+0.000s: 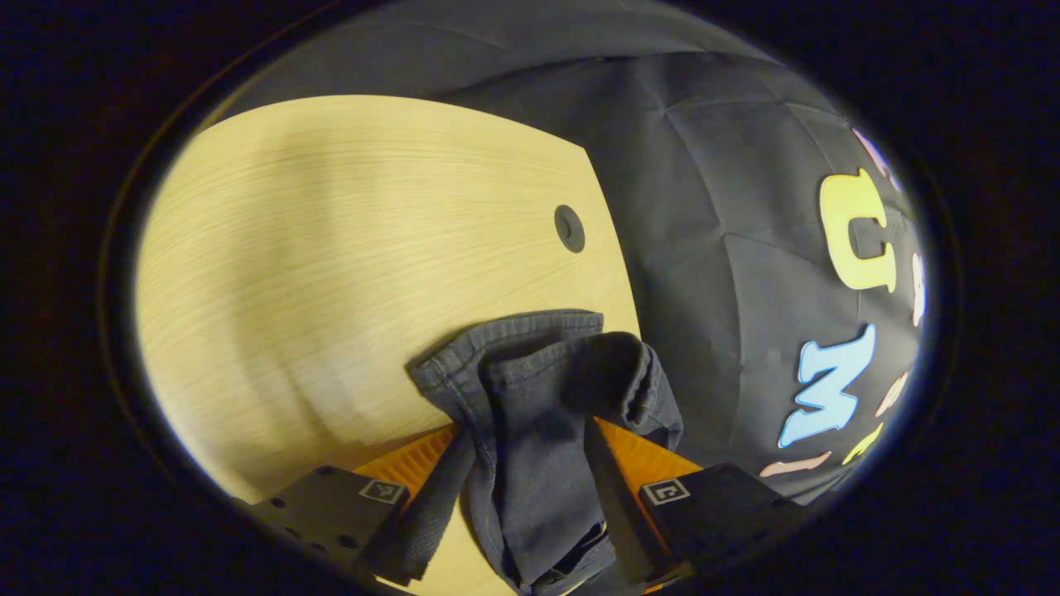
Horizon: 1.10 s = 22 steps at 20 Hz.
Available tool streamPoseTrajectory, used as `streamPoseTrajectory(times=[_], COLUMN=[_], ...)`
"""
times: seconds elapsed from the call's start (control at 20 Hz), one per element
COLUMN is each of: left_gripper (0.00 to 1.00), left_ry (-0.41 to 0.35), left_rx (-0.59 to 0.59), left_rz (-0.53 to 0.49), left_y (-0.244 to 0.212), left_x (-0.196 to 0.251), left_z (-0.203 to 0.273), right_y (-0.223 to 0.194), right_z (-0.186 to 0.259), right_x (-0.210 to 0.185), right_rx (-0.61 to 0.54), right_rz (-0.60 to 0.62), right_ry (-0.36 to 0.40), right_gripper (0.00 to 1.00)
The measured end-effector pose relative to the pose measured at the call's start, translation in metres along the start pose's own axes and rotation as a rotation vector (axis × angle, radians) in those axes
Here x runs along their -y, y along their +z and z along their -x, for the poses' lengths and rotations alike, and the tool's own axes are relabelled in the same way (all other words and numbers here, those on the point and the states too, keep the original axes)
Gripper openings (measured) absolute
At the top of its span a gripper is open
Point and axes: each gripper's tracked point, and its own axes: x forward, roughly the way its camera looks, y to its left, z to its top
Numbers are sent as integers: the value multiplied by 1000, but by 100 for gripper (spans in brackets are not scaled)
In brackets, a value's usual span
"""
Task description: Grasp the waist and the cuffs of the jeans and fold them to make the two legs overlap; first hold the waist and fold one-third of the jeans toward the cuffs, then hold the cuffs and fold the remaining one-third in the same direction to finish folding.
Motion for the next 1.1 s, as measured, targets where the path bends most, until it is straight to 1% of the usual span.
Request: streamPoseTrajectory(times=[0.05, 0.1, 0.15, 0.2, 0.3, 0.35, 0.4, 0.45, 0.55, 0.65, 0.7, 0.75, 0.85, 0.95, 1.1], left_gripper=[82, 60, 61, 45, 36, 24, 24, 24, 11, 11, 7, 7, 7, 8, 7], left_ry=[8, 8, 13, 18, 14, 0, -22, -18, -48, -65, -79, -92, -139, -180, -280], left_rx=[-1, -2, -5, -6, -10, -8, -14, -9, -3, 4, 3, 5, 13, 14, 2], left_rz=[-10, -20, -36, -50, -57, -44, -36, -26, 18, 51, 50, 41, 11, -49, -124], left_y=[0, -2, -2, -2, -2, -1, -2, -1, -1, -1, 0, -3, -5, -14, -35], left_x=[-3, -3, -2, -4, -5, -1, 3, -4, -1, 2, 7, 11, 34, 57, 106], left_z=[-5, -7, -8, -9, -12, -15, -15, -26, -17, -17, -10, -6, 8, 22, 46], right_y=[0, 0, -3, -4, -4, -5, -7, -8, -7, -6, -6, -5, -4, -1, 5], right_z=[0, 0, 2, 3, 2, 1, 0, 0, -1, -1, -1, -1, 0, 2, 5], right_x=[0, 1, 2, 4, 5, 5, 5, 5, 5, 5, 6, 7, 8, 9, 10], right_rx=[-3, -7, -13, -18, -24, -30, -37, -42, -48, -46, -45, -47, -48, -38, -27], right_rz=[-2, -4, -6, -7, -1, 3, 6, 8, 7, 4, 4, 3, -1, 2, 0], right_ry=[-5, -9, -12, -13, -15, -16, -15, -15, -9, -5, -6, -8, -7, -9, -10], right_gripper=[86, 86, 86, 86, 86, 86, 86, 86, 86, 86, 86, 86, 86, 86, 86])
